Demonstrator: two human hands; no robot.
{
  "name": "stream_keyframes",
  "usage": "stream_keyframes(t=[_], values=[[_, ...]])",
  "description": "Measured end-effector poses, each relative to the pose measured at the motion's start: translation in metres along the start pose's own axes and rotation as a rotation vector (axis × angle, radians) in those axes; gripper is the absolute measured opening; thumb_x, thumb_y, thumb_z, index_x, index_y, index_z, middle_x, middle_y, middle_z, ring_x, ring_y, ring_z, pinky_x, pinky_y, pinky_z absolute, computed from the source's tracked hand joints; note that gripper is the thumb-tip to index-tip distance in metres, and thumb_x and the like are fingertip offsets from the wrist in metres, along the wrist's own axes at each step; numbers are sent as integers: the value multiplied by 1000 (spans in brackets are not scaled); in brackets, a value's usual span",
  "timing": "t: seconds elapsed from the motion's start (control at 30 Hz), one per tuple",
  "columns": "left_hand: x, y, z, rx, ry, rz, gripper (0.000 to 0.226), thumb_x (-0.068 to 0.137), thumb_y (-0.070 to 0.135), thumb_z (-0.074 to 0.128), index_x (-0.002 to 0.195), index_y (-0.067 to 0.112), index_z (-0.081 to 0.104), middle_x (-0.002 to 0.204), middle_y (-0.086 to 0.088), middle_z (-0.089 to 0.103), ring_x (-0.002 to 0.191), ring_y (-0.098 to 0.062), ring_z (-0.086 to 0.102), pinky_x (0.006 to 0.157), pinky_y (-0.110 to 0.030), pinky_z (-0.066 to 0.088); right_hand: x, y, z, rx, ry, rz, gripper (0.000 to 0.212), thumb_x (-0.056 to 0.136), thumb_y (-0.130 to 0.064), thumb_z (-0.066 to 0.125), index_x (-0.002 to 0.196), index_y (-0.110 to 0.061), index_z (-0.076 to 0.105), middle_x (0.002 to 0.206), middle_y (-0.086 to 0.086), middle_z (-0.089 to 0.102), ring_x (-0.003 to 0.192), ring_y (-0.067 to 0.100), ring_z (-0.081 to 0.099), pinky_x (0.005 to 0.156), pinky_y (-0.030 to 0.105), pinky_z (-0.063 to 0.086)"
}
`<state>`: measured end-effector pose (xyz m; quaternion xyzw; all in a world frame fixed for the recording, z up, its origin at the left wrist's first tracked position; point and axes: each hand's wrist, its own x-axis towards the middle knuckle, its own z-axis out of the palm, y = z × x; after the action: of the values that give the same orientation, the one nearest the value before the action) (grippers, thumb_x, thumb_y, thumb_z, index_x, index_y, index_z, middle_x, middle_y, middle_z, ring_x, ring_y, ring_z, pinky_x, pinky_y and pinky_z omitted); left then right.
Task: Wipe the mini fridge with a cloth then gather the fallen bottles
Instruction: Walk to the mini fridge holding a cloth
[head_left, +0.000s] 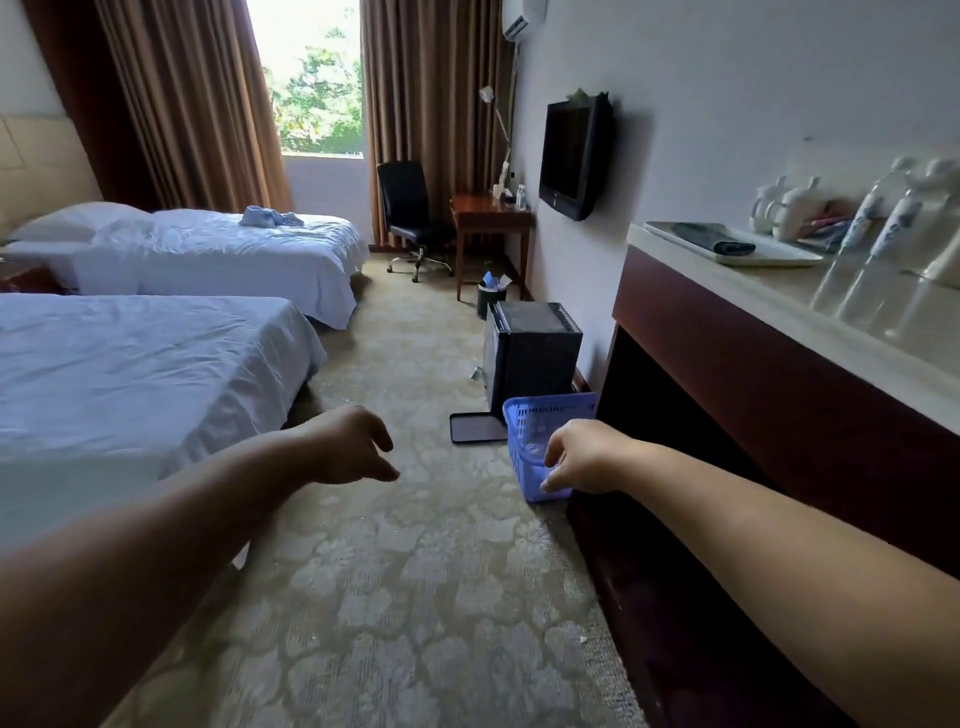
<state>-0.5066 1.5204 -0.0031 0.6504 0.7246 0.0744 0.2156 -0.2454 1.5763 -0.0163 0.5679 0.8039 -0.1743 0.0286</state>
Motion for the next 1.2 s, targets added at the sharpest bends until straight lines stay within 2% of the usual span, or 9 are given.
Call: stream_keyframes(t=[0.1, 0.27, 0.43, 0.67, 0.83, 1.03, 1.2], values=[[51, -2, -6, 16, -30, 34, 49, 74, 32, 76, 117, 12, 63, 114, -6, 65, 93, -19, 64, 77, -25, 51, 39, 9, -5, -10, 6, 31, 37, 78, -32, 72, 103, -5, 70, 108, 11, 69, 99, 22, 63, 86, 32, 52], [152, -2, -21, 69, -45, 105, 48, 74, 36, 76, 116, 16, 64, 115, -2, 65, 99, -16, 62, 88, -27, 50, 110, 24, -18, -57, 26, 106, 38, 76, -33, 70, 99, -2, 71, 105, 16, 69, 97, 28, 64, 85, 37, 53], [256, 12, -57, 72, -86, 198, 49, 73, 34, 77, 116, 15, 64, 115, -3, 66, 98, -16, 63, 83, -24, 49, 178, 36, -54, -18, 55, 221, 33, 76, -32, 70, 99, -8, 72, 102, 10, 71, 95, 24, 66, 86, 34, 54], [373, 53, -87, 108, -124, 367, 47, 77, 28, 74, 120, 11, 62, 118, -6, 64, 101, -19, 62, 84, -26, 50, 250, 53, -96, 79, 169, 322, 28, 76, -30, 73, 98, -12, 73, 98, 3, 72, 91, 18, 66, 85, 31, 54], [427, 97, -79, 132, -157, 499, 44, 78, 23, 73, 117, 5, 63, 116, -9, 65, 103, -21, 61, 84, -25, 48, 277, 77, -108, 114, 177, 377, 30, 76, -30, 73, 101, -15, 71, 100, 1, 71, 94, 18, 65, 86, 30, 53], [491, 171, -70, 152, -130, 642, 40, 75, 29, 75, 108, 9, 68, 107, -8, 70, 97, -22, 64, 86, -30, 52, 306, 120, -146, 104, 219, 383, 31, 78, -34, 72, 105, -19, 67, 106, -1, 68, 96, 17, 62, 86, 30, 52], [542, 240, -66, 159, -106, 739, 37, 76, 33, 74, 107, 13, 68, 102, 0, 69, 81, -11, 59, 73, -21, 43, 335, 163, -194, 100, 295, 343, 31, 78, -32, 72, 104, -16, 69, 104, 1, 68, 94, 18, 63, 86, 32, 52]])
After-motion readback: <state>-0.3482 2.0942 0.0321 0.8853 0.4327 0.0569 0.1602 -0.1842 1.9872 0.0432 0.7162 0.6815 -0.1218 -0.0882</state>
